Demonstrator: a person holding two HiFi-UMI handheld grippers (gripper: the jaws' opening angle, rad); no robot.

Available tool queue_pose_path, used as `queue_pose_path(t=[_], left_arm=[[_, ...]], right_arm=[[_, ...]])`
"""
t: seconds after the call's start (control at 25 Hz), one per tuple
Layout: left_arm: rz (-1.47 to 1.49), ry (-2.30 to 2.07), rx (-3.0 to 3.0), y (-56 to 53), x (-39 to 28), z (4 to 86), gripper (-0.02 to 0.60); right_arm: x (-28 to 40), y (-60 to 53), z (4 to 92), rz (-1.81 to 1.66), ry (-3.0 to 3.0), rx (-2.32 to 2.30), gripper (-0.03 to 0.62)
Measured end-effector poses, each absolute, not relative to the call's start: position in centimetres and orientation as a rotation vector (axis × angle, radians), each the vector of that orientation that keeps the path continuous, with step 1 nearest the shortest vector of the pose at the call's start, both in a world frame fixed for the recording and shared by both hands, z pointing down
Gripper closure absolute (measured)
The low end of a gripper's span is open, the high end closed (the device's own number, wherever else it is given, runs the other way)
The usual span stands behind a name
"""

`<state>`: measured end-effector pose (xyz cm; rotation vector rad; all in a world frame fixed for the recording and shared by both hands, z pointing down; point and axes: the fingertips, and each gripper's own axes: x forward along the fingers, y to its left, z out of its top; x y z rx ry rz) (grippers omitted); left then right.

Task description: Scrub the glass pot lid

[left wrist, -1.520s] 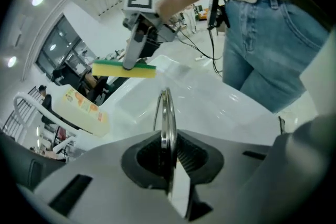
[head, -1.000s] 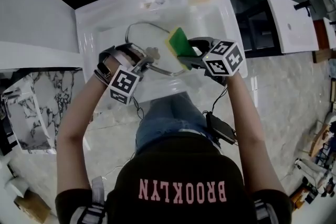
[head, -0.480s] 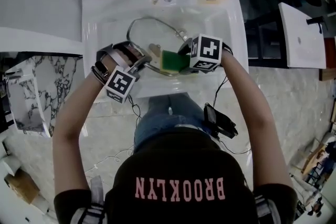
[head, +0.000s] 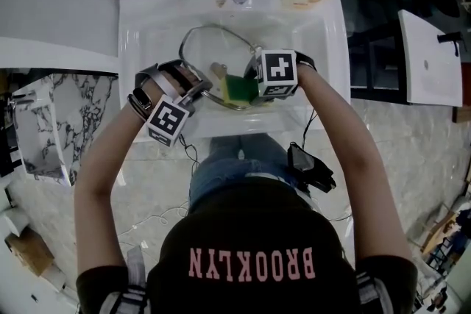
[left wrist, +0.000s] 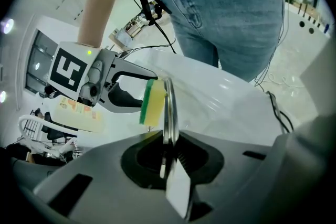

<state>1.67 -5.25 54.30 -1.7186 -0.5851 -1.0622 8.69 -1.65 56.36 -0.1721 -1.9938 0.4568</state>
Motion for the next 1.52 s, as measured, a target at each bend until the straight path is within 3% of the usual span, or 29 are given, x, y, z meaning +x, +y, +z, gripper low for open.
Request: queue_pose_path(t=[0.52, 0.92, 1.12, 1.52], left_arm=[[-1.078, -0.576, -1.713, -5.4, 1.8, 54.2, 0.54], [-1.092, -0.568, -1.703, -5.4, 1.6, 54.2, 0.54], [-1.089, -0.56, -1.702, -5.4, 1.6, 54.3, 0.54], [-1.074, -0.543, -1.689, -5.4, 1.6, 54.3, 0.539]], right_arm=[[15.5, -2.2, 63.1, 0.373, -1.776, -0.14, 0.322], [18.6, -5.2, 64.7, 0.362, -1.678, 0.148, 0.322], [17.0, -7.0, 60.0, 0.495, -1.863, 0.334, 0.322], [8.6, -9.2, 53.0, 1.11, -2.211, 0.5, 0.322]])
